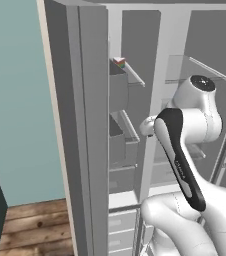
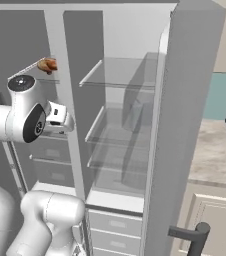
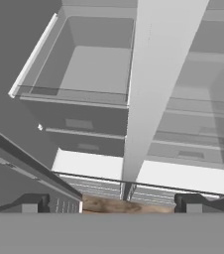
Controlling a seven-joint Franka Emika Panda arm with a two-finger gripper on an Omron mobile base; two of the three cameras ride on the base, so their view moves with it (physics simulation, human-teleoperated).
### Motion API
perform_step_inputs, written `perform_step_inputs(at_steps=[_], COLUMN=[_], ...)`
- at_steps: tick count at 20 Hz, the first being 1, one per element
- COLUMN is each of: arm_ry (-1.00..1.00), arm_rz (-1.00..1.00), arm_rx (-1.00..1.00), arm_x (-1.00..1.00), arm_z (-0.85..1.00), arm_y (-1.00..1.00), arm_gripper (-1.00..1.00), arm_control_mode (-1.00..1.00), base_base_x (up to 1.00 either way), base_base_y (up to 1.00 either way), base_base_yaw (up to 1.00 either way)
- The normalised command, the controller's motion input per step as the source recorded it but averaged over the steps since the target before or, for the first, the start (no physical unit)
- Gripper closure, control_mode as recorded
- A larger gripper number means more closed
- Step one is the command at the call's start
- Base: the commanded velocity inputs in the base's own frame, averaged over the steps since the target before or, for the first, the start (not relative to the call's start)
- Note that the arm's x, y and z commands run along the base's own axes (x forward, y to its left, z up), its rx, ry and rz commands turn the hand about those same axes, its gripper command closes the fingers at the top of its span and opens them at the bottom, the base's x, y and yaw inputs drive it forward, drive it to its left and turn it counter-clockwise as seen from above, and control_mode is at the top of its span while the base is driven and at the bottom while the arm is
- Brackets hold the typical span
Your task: Pick up the frozen chicken drumstick from the freezer, place it on any shelf in the fridge, and close the fridge and freezer doors when done.
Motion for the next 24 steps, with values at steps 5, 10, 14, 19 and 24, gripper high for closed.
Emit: perform_step_inputs(at_steps=[5, 10, 14, 19, 24], arm_ry=[0.0, 0.0, 0.0, -0.06, -0.06], arm_rz=[0.0, 0.0, 0.0, 0.0, 0.0], arm_rx=[0.0, 0.0, 0.0, 0.0, 0.0], arm_x=[0.0, 0.0, 0.0, 0.0, 0.0], arm_z=[0.0, 0.0, 0.0, 0.36, 0.6], arm_y=[0.0, 0.0, 0.0, 0.0, 0.05], arm_gripper=[-1.0, -1.0, -1.0, -1.0, -1.0], arm_control_mode=[1.0, 1.0, -1.0, -1.0, -1.0], base_base_x=[0.0, 0.0, 0.0, 0.0, 0.0], base_base_y=[0.32, 0.12, 0.0, 0.0, 0.0], base_base_yaw=[0.0, 0.0, 0.0, 0.0, 0.0])
